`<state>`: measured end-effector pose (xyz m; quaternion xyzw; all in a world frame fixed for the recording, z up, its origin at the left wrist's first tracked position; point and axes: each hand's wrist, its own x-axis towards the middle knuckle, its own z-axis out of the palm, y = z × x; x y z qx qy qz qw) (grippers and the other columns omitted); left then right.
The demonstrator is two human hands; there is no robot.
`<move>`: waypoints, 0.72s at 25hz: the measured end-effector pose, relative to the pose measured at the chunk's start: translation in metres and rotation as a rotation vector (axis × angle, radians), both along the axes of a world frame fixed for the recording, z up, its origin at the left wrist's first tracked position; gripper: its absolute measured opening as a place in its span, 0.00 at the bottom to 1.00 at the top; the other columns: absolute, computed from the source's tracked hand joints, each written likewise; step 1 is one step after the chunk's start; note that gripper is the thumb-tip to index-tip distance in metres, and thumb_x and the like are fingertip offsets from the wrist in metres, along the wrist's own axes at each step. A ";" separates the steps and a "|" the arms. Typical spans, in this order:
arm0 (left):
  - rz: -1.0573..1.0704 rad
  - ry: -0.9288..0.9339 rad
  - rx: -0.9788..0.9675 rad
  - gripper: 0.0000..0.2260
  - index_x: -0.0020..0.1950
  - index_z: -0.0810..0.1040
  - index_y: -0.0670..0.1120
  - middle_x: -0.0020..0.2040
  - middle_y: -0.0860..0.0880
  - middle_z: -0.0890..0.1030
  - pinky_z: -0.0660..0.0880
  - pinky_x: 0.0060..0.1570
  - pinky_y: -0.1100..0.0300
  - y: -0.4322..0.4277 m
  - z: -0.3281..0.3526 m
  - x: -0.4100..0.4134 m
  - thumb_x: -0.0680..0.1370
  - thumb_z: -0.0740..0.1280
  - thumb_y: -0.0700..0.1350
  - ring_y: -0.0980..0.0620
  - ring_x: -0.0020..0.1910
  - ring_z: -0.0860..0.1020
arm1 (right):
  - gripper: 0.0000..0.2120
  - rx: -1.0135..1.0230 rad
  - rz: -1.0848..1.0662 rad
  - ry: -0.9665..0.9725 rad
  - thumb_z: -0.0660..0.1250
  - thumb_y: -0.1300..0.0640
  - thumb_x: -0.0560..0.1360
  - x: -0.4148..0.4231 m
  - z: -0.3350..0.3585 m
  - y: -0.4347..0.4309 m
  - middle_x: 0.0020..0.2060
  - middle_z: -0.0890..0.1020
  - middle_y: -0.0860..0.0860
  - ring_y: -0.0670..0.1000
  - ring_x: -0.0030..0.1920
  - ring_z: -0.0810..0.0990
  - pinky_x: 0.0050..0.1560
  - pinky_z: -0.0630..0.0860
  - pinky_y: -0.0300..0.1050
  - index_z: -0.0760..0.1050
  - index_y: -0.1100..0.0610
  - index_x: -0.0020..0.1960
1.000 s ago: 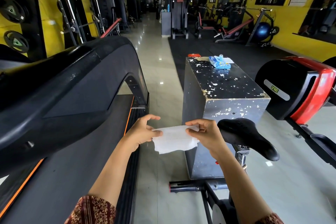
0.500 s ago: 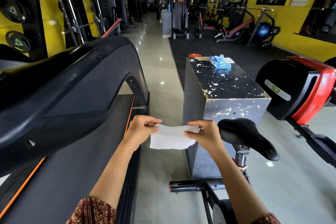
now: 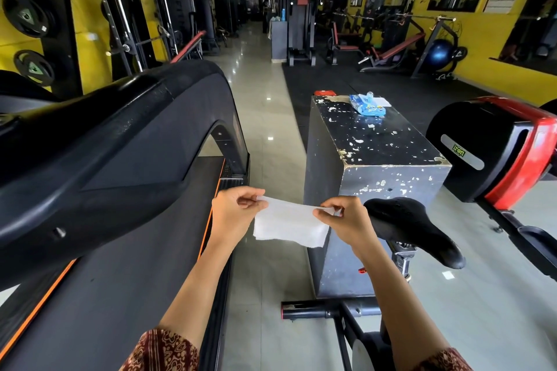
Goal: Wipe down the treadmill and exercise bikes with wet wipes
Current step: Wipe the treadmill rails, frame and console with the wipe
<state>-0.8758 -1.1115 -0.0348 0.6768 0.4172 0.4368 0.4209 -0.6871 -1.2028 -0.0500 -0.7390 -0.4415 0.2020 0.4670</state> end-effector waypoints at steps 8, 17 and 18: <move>-0.204 0.055 -0.177 0.07 0.51 0.77 0.42 0.47 0.47 0.78 0.70 0.51 0.63 0.004 0.004 0.002 0.80 0.64 0.46 0.55 0.47 0.74 | 0.13 0.142 0.121 0.592 0.67 0.53 0.77 0.003 0.011 -0.005 0.43 0.81 0.57 0.54 0.43 0.79 0.44 0.72 0.52 0.78 0.63 0.52; -0.264 -0.277 -0.628 0.28 0.60 0.68 0.54 0.47 0.45 0.82 0.80 0.42 0.60 -0.005 0.007 0.010 0.70 0.72 0.30 0.52 0.44 0.81 | 0.19 0.140 0.118 0.721 0.73 0.75 0.65 -0.003 0.020 -0.009 0.43 0.83 0.58 0.50 0.38 0.84 0.36 0.78 0.38 0.76 0.67 0.54; -0.288 -0.248 -0.611 0.31 0.60 0.68 0.56 0.46 0.45 0.82 0.80 0.42 0.59 -0.005 0.006 0.008 0.69 0.72 0.27 0.51 0.44 0.82 | 0.19 0.138 0.070 0.710 0.73 0.75 0.64 -0.002 0.020 -0.008 0.41 0.83 0.57 0.49 0.37 0.84 0.34 0.78 0.37 0.77 0.65 0.53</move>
